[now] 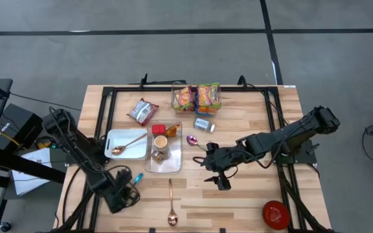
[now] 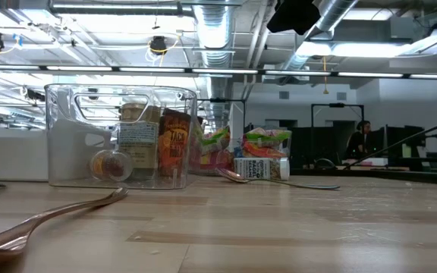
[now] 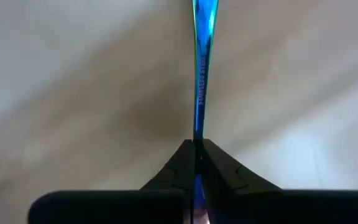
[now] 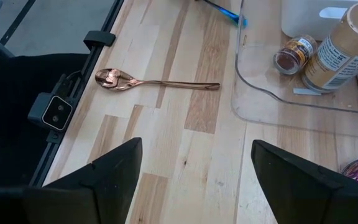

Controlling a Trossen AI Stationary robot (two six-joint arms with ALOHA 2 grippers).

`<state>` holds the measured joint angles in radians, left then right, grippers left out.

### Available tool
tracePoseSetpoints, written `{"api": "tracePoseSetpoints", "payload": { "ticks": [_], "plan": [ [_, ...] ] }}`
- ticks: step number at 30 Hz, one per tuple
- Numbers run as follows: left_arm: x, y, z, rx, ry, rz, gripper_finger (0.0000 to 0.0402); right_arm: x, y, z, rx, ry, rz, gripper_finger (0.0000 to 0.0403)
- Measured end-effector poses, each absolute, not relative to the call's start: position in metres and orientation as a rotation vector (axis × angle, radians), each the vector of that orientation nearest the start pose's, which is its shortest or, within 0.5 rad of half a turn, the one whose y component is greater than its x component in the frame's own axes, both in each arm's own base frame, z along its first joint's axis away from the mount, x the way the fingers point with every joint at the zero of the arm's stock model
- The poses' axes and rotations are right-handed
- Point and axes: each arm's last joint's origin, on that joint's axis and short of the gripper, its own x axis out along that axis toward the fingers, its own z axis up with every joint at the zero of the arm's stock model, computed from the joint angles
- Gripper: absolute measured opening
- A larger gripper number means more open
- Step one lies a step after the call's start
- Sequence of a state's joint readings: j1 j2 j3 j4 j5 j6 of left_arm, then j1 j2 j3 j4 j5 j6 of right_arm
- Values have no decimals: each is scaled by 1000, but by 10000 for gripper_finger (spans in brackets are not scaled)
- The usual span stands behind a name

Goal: Pick & Place Food Item
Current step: Put the right blue spoon into the white bin

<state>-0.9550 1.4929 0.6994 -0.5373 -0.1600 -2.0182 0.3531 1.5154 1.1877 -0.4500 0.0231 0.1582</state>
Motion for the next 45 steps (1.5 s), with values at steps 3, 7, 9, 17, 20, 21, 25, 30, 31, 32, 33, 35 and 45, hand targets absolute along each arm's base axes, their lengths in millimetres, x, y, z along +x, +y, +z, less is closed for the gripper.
{"api": "tracePoseSetpoints", "payload": {
  "ticks": [3, 7, 9, 17, 20, 21, 25, 30, 31, 32, 33, 35, 45],
  "plan": [
    [133, -198, 145, -996, 1226, 568, 3, 306, 112, 277, 5, 790, 251, 295],
    [122, -209, 153, -974, 1211, 427, 5, 305, 114, 277, 3, 792, 255, 295],
    [117, -213, 158, -964, 1156, 358, 4, 304, 115, 277, 1, 792, 259, 295],
    [101, -217, 189, -829, 814, 116, 4, 302, 121, 277, -10, 796, 278, 295],
    [104, -210, 199, -706, 719, 76, 4, 301, 122, 277, -12, 796, 283, 295],
    [106, -206, 204, -669, 690, 71, 4, 301, 122, 277, -12, 796, 282, 295],
    [121, -184, 221, -504, 594, 76, 3, 302, 122, 277, -13, 795, 282, 295],
    [141, -148, 243, -319, 522, 104, 4, 302, 122, 277, -21, 792, 286, 295],
    [144, -139, 248, -286, 513, 117, 4, 302, 122, 277, -22, 792, 287, 295],
    [147, -129, 252, -260, 509, 130, 4, 302, 122, 277, -21, 792, 286, 295],
    [150, -119, 255, -244, 510, 142, 4, 302, 122, 277, -21, 792, 286, 295],
    [152, -99, 259, -223, 539, 179, 4, 302, 122, 277, -21, 792, 286, 295],
    [151, -35, 244, -148, 835, 411, 4, 302, 121, 277, -36, 791, 292, 295]
  ]
}}
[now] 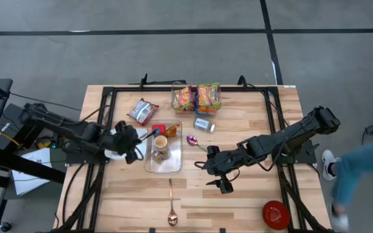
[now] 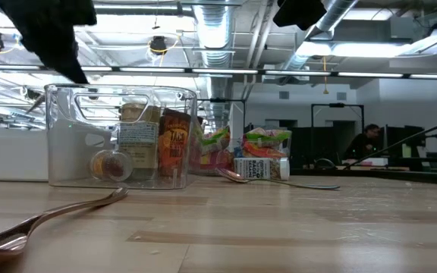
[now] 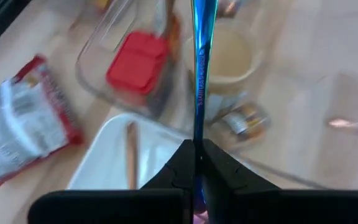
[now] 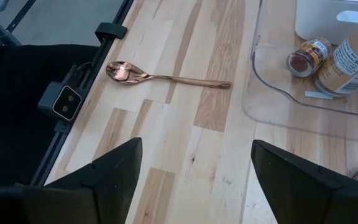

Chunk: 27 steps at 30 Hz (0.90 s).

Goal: Pick & Place Food Item
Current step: Put the right blue spoon into the white bin

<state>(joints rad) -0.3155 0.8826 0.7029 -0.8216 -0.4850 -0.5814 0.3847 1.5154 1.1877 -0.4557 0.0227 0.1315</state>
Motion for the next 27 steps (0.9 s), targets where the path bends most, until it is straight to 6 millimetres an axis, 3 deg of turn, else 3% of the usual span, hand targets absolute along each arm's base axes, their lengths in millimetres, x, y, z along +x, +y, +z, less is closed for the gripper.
{"api": "tracePoseSetpoints", "payload": {
  "ticks": [7, 14, 27],
  "plan": [
    [159, -28, 218, -133, 1006, 498, 5, 302, 121, 277, -36, 792, 292, 295],
    [149, -26, 194, -188, 1074, 591, 5, 301, 122, 277, -36, 792, 293, 295],
    [133, -23, 191, -227, 1134, 706, 5, 301, 122, 277, -36, 792, 293, 295]
  ]
}}
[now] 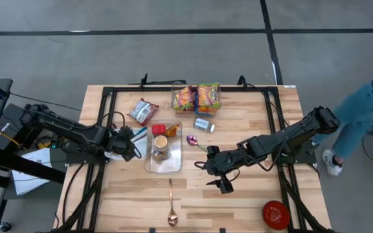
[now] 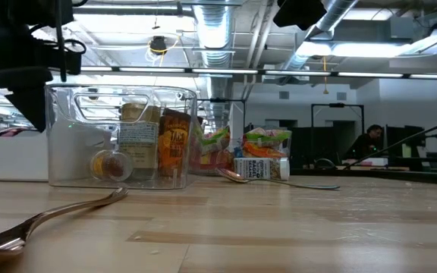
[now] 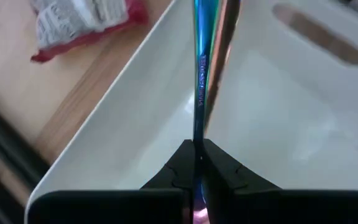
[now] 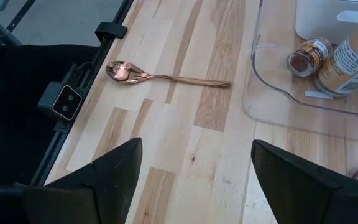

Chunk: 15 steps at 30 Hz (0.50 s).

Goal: Pick & Place Food Item
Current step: Put the right blue spoon into the white bin

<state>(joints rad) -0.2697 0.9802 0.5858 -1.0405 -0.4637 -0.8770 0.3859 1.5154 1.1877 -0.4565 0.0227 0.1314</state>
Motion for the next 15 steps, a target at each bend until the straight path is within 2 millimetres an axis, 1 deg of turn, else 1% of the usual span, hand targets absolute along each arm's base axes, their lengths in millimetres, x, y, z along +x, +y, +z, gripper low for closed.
{"api": "tracePoseSetpoints", "payload": {
  "ticks": [7, 11, 15],
  "plan": [
    [129, -29, 190, -228, 1146, 704, 6, 301, 122, 277, -29, 793, 290, 295],
    [124, -29, 179, -234, 1177, 718, 10, 301, 122, 277, -29, 793, 289, 295],
    [122, -29, 173, -251, 1185, 727, 26, 301, 122, 277, -30, 793, 290, 295]
  ]
}}
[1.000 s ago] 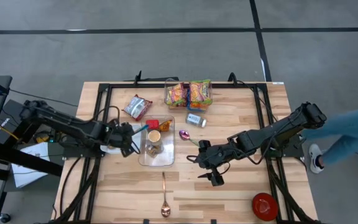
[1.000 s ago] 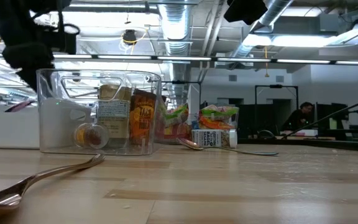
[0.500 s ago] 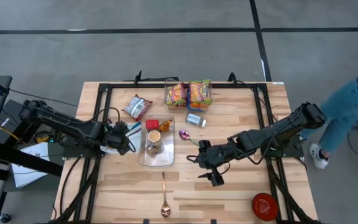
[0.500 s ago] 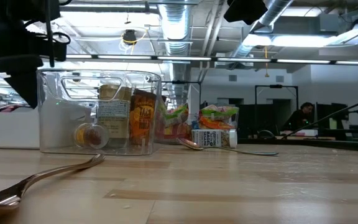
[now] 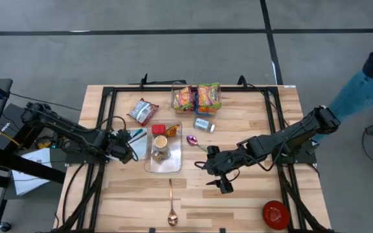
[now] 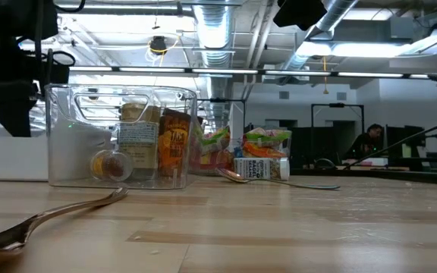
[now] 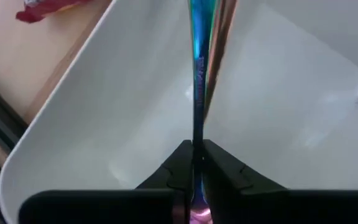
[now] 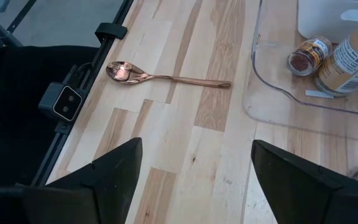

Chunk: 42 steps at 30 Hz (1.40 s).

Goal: Pick & Place Food Item
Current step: Put the right blue spoon into the white bin, then put the gold spoon into the white bin

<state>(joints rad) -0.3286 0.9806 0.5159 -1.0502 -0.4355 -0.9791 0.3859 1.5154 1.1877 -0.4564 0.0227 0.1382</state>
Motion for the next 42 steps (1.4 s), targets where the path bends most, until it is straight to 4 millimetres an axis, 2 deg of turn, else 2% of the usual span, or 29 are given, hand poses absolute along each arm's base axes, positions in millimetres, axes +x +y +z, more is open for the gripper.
{"api": "tracePoseSetpoints", "payload": {
  "ticks": [11, 16, 20, 24, 29, 36, 42],
  "plan": [
    [124, -31, 176, -245, 1152, 674, 128, 302, 121, 277, -34, 792, 291, 295],
    [128, -38, 198, -219, 1065, 567, 158, 302, 122, 277, -35, 788, 292, 295],
    [132, -47, 225, -238, 908, 407, 167, 302, 121, 277, -34, 784, 292, 295],
    [139, -61, 246, -257, 692, 148, 167, 302, 121, 277, -34, 785, 292, 295],
    [148, -87, 261, -164, 443, -132, 164, 301, 123, 277, -8, 798, 284, 295],
    [171, -124, 255, 93, 262, -296, 176, 297, 133, 277, 26, 808, 293, 295],
    [198, -145, 222, 305, 303, -321, 205, 292, 141, 276, 78, 833, 283, 295]
  ]
}}
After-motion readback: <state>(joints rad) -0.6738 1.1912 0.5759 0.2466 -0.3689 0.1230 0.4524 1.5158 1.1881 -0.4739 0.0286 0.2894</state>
